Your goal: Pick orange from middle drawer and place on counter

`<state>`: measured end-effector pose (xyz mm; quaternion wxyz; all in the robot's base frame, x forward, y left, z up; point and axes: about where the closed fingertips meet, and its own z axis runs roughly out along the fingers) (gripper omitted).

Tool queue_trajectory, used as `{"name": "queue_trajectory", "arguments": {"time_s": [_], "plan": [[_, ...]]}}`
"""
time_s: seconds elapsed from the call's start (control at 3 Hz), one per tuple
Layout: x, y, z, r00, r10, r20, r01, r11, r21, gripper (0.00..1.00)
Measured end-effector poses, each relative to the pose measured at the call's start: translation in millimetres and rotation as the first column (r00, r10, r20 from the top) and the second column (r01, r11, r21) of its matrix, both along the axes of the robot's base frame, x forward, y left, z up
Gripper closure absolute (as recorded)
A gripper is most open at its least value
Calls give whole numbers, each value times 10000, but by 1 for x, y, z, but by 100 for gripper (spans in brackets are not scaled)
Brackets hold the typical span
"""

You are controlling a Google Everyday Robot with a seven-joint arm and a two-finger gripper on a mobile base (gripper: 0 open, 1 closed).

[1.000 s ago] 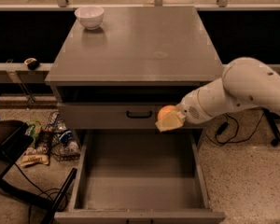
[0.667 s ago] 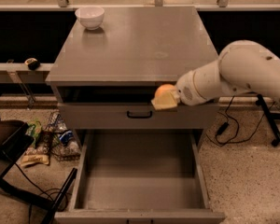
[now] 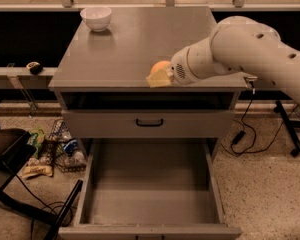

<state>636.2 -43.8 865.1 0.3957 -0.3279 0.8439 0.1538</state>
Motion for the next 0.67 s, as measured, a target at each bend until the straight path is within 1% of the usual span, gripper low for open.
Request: {"name": "queue_trajectory", "arguments": {"time_s": [0.33, 0.67], "plan": [[0, 0, 0, 10000, 0, 0, 0, 10000, 0, 100], [22, 10, 5, 9984, 301, 480, -312, 9993, 225, 100]]}}
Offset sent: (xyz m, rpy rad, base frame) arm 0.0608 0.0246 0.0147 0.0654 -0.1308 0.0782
